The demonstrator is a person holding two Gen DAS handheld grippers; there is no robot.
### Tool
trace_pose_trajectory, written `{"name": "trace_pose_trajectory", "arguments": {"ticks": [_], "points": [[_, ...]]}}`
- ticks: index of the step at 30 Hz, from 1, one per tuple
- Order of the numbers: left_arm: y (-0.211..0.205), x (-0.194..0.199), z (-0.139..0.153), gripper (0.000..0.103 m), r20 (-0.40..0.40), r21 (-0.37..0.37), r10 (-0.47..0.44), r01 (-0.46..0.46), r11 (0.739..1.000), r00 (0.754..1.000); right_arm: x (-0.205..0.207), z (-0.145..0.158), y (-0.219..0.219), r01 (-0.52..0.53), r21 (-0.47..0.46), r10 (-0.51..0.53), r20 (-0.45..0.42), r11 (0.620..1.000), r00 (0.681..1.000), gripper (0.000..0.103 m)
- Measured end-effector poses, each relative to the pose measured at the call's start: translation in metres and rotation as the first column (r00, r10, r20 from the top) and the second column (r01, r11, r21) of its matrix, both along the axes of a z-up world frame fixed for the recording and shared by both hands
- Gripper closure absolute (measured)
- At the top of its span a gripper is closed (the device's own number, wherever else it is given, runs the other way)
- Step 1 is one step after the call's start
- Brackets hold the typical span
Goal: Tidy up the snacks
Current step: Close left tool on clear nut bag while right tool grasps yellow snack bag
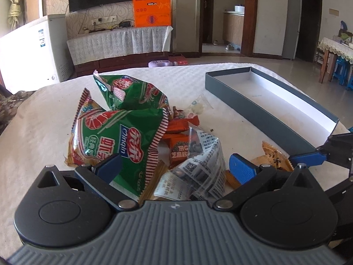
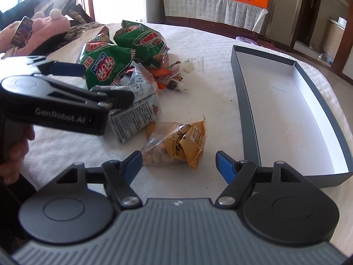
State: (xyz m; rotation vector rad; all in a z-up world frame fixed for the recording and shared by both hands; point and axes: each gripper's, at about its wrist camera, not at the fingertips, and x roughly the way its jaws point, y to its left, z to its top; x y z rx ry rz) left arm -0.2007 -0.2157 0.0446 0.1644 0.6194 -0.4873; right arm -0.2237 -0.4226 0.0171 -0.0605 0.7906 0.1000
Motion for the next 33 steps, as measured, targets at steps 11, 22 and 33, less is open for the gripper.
{"name": "trace_pose_trajectory", "arguments": {"ticks": [11,22,33], "points": [[-0.014,0.008,-0.008,0.023,-0.052,-0.018,-0.117,0.116,0.993,0.992,0.008,-0.002,0.000,-0.040,0.043,0.041,-0.007,0.998,0.999,0.035],[-0.018,0.017,-0.013,0.035,-0.065,-0.010,-0.127,0.126,0.992,0.990,0.011,-0.004,0.001,-0.056,0.028,0.056,-0.002,0.998,0.998,0.039],[-0.021,0.019,-0.013,0.038,-0.075,-0.008,-0.136,0.136,0.991,0.988,0.008,-0.001,-0.001,-0.045,0.022,0.045,0.006,0.999,0.999,0.041]]}}
